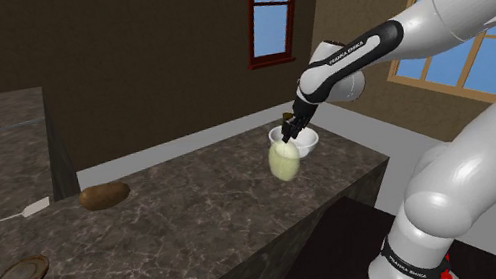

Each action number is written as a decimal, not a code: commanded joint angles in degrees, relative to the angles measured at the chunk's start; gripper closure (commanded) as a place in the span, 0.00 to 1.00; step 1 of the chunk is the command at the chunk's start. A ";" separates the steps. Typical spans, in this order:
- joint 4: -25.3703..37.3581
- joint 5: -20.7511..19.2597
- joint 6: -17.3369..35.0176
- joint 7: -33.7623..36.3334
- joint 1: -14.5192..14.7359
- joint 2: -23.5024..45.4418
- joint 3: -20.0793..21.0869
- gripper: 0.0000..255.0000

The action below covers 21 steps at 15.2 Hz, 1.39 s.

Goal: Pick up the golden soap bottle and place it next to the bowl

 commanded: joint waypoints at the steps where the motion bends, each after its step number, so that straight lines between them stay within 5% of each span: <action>1: 0.03 0.02 0.06 -0.02 0.02 0.03 -0.02 1.00; 3: 0.03 0.02 0.06 -0.02 0.02 0.03 -0.02 1.00; 4: 0.03 0.03 0.07 -0.03 0.02 0.03 -0.02 0.00; 9: 0.03 0.03 0.07 -0.03 0.02 0.04 -0.02 0.00; 13: 1.78 -2.84 -8.87 2.02 -2.74 -7.20 1.77 0.00; 21: 1.78 -2.83 -8.87 2.01 -2.75 -7.19 1.78 0.00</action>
